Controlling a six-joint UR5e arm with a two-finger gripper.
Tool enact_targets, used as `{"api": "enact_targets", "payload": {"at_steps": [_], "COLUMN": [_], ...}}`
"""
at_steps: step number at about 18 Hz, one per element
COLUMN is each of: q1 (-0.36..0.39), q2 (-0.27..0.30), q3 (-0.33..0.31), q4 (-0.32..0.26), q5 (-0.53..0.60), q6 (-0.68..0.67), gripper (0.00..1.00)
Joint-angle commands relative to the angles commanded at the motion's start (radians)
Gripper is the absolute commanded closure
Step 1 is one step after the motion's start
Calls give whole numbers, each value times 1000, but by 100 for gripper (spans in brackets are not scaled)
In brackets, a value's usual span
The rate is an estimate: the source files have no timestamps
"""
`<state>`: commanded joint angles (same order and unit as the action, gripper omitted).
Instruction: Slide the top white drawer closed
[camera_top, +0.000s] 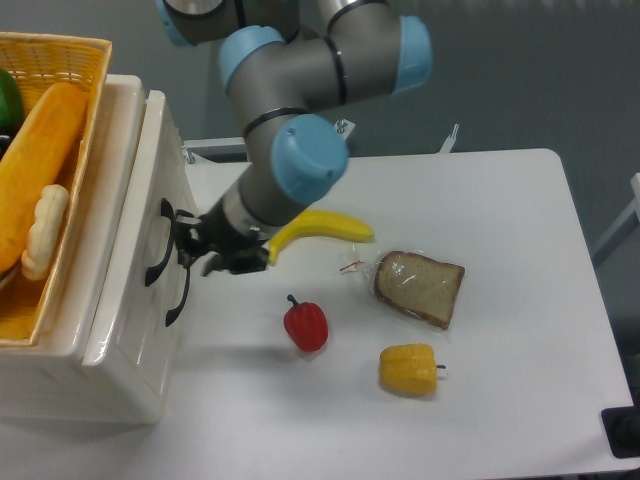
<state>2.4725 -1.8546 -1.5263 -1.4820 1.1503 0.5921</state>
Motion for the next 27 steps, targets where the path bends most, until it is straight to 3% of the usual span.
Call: {"api": "enact_targets", "payload": {"at_steps": [2, 4, 8, 12, 14, 21, 27], "q1": [51, 91, 163, 206, 250, 411, 488], "q2": [-5, -8, -8, -20, -46, -74, -64], "q3": [9, 28, 52, 51, 54, 66, 72], "q4": [32, 60, 121, 199, 218, 218, 216], "q5": [31, 78, 138, 337, 353, 359, 388], "q6": [0, 0, 12, 233, 310, 678, 828], "gripper": [29, 0, 0, 0, 0, 0, 0]}}
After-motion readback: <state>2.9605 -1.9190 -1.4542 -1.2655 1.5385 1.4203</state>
